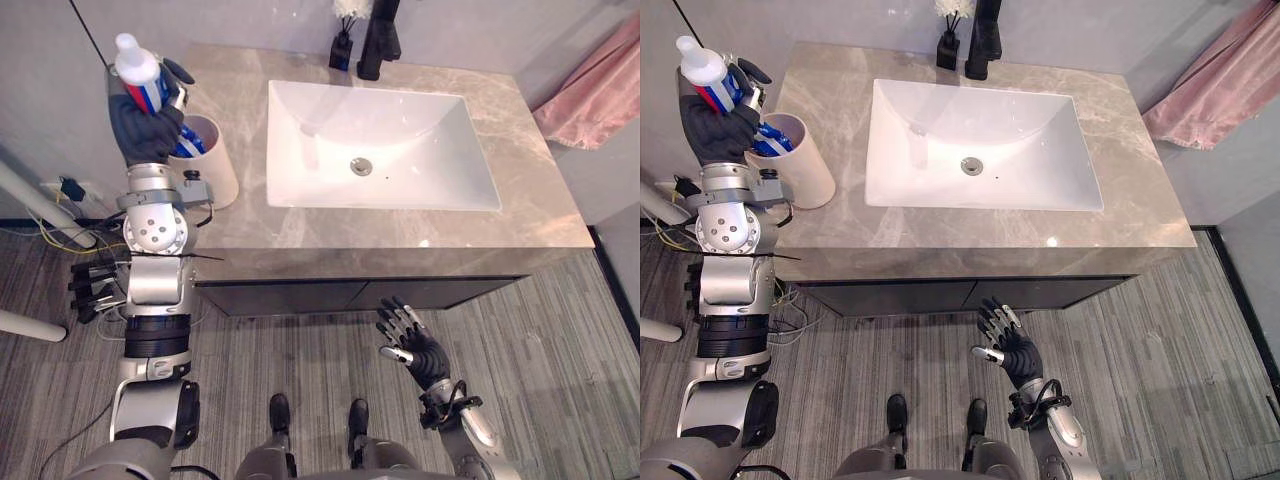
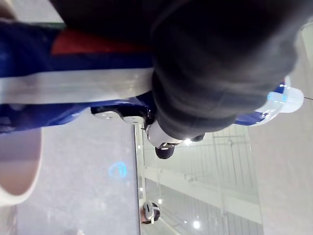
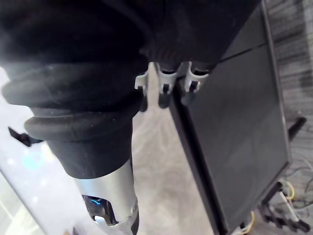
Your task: Organize washtable
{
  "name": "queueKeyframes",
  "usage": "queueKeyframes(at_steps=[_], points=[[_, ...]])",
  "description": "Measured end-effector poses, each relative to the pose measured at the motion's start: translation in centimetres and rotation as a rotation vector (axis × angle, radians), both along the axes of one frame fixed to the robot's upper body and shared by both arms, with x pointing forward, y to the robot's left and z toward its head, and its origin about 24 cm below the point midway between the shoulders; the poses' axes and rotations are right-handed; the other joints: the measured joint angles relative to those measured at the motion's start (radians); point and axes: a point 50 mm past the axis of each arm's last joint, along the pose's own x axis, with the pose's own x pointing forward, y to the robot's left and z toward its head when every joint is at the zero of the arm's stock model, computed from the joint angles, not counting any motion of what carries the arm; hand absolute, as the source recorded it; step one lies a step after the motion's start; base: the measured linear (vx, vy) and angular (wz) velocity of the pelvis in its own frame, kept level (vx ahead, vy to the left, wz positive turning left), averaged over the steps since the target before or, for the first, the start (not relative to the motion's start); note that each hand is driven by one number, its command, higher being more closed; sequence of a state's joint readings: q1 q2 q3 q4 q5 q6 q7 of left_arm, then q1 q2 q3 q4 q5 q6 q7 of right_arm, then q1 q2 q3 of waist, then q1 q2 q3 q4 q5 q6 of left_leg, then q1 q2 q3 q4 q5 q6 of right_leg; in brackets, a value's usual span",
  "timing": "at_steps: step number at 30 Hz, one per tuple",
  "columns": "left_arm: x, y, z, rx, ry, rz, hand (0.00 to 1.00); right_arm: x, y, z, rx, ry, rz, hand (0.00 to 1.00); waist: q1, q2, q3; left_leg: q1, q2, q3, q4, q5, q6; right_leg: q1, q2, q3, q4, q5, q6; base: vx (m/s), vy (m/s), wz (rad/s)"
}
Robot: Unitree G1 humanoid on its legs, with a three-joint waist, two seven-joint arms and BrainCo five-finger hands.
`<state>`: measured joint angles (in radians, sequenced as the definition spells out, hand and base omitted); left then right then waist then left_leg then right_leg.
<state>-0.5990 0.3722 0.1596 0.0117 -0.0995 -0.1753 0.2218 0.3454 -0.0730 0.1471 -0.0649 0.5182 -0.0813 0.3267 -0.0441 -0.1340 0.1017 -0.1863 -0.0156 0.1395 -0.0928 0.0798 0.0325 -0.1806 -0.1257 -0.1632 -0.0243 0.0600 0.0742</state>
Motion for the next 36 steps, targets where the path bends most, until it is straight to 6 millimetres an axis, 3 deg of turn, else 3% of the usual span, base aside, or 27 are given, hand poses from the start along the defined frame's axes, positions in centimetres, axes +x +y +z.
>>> queueKeyframes(at_steps=[7, 19, 24, 25, 36], points=[[-0.1, 0.3, 0.2, -0.003, -0.005, 0.006, 1.0, 0.1, -0.6, 0.0, -0.001, -0.004, -0.034, 0.0, -0.001, 0.008, 0.005, 0.0, 0.01, 0.003, 0.0, 0.002, 0.005, 0.001, 0.013, -0.006, -0.016, 0.042, -0.019, 0.05, 0.013, -0.05], [-0.3, 1.1, 0.4, -0.014, -0.014, 0.018, 1.0, 0.1, -0.6, 0.1, -0.001, -0.004, -0.034, 0.0, 0.002, 0.025, 0.017, -0.009, 0.009, 0.003, 0.0, 0.0, 0.001, 0.0, 0.012, -0.026, -0.03, 0.042, -0.019, 0.04, 0.007, 0.01], [-0.3, 1.2, -0.4, -0.022, 0.016, 0.0, 1.0, 0.1, -0.6, 0.1, -0.002, -0.004, -0.034, 0.0, 0.001, 0.028, 0.02, -0.01, 0.013, 0.005, 0.0, 0.0, 0.0, -0.001, 0.016, -0.025, -0.032, 0.042, -0.019, 0.04, -0.002, -0.02], [-0.3, 1.2, -0.5, -0.017, 0.022, -0.004, 0.0, 0.1, -0.6, 0.1, -0.002, -0.004, -0.034, 0.0, 0.001, 0.029, 0.021, -0.01, 0.013, 0.006, 0.0, 0.0, 0.0, -0.001, 0.016, -0.025, -0.032, 0.042, -0.019, 0.05, 0.004, -0.01], [-0.1, 0.2, -0.6, 0.025, 0.04, -0.098, 0.0, 0.1, -0.6, 0.1, -0.002, -0.006, -0.033, 0.0, 0.005, 0.038, 0.027, -0.008, 0.011, 0.008, 0.0, 0.0, 0.001, 0.0, 0.014, -0.026, -0.032, 0.042, -0.019, 0.04, 0.013, 0.0]])
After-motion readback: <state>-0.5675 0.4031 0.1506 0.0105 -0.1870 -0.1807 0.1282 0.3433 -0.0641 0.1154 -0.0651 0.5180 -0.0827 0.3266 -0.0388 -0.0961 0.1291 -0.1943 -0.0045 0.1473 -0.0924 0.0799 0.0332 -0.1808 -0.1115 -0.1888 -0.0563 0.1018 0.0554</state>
